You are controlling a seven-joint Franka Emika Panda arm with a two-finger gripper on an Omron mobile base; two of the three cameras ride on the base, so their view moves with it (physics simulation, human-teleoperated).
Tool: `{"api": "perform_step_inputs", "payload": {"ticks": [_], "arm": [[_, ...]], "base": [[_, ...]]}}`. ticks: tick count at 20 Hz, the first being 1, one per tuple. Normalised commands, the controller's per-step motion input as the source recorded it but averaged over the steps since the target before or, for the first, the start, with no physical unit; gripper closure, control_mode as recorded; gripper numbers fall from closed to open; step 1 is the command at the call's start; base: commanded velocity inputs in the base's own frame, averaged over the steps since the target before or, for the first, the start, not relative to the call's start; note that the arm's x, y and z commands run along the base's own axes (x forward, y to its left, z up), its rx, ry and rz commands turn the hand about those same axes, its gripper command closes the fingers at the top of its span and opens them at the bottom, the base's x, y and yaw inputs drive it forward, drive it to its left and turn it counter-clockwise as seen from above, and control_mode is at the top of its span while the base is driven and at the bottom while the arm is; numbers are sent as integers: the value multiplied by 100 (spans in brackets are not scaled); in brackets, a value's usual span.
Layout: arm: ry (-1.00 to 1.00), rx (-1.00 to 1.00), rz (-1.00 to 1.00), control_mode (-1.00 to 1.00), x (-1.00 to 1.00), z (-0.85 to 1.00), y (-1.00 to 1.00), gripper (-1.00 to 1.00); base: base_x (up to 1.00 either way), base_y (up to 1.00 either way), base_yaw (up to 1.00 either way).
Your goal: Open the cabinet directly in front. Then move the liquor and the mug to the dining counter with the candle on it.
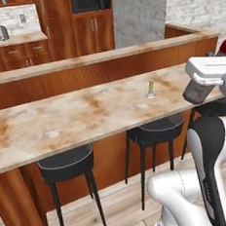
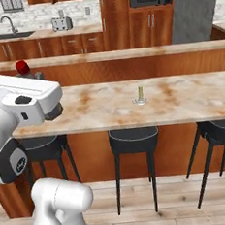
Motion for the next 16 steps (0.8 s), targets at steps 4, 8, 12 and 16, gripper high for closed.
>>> {"api": "perform_step_inputs", "payload": {"ticks": [4, 8, 12, 16], "arm": [[0, 0, 0, 100, 0, 0, 0, 100], [0, 0, 0, 100, 0, 0, 0, 100], [0, 0, 0, 100, 0, 0, 0, 100], [0, 0, 0, 100, 0, 0, 0, 100]], "base": [[0, -31, 9], [3, -46, 59], [-2, -5, 25], [31, -4, 0]]}}
